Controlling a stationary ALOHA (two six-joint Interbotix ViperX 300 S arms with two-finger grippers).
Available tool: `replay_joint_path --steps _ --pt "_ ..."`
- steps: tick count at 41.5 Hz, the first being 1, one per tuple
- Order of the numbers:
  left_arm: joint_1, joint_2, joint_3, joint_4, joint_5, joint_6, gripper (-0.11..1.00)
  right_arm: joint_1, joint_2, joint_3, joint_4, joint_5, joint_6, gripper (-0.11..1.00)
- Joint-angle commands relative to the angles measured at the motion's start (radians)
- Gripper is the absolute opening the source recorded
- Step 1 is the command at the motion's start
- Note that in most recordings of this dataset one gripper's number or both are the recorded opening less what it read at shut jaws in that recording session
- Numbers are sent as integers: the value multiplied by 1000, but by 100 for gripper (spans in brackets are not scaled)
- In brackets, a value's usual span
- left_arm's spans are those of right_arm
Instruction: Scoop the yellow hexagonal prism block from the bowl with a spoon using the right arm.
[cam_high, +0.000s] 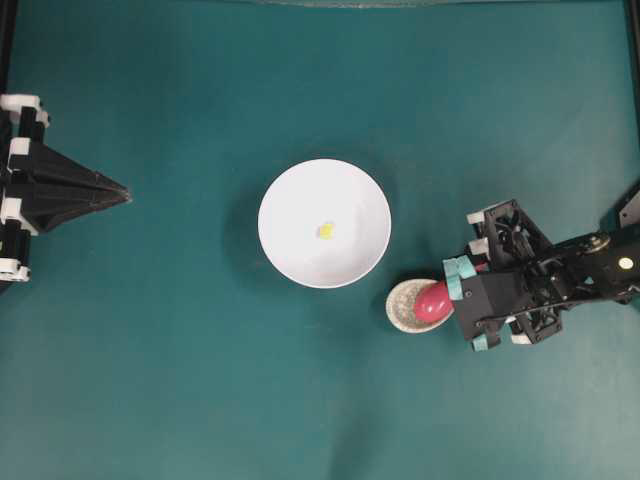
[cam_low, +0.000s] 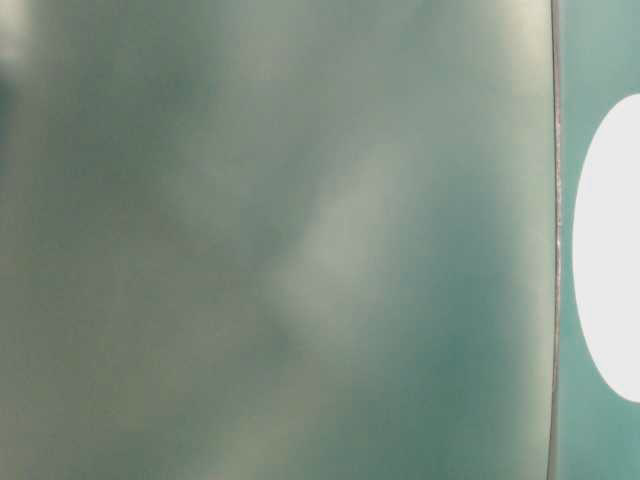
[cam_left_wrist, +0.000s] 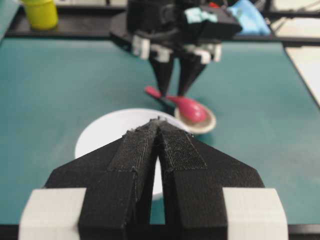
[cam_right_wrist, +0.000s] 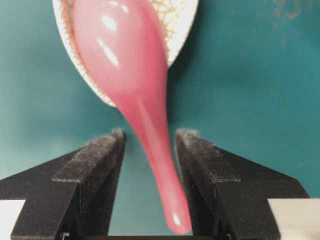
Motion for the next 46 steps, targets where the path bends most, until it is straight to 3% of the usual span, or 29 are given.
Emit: replay_joint_path --steps 1,35,46 --pt "-3 8 -17 3 -5 0 0 2 -6 -12 -5 -5 3 49" --pt "-3 8 -14 2 -5 0 0 0 -8 -28 -6 32 5 37" --pt "-3 8 -14 3 -5 0 0 0 -34 -44 -17 69 9 28"
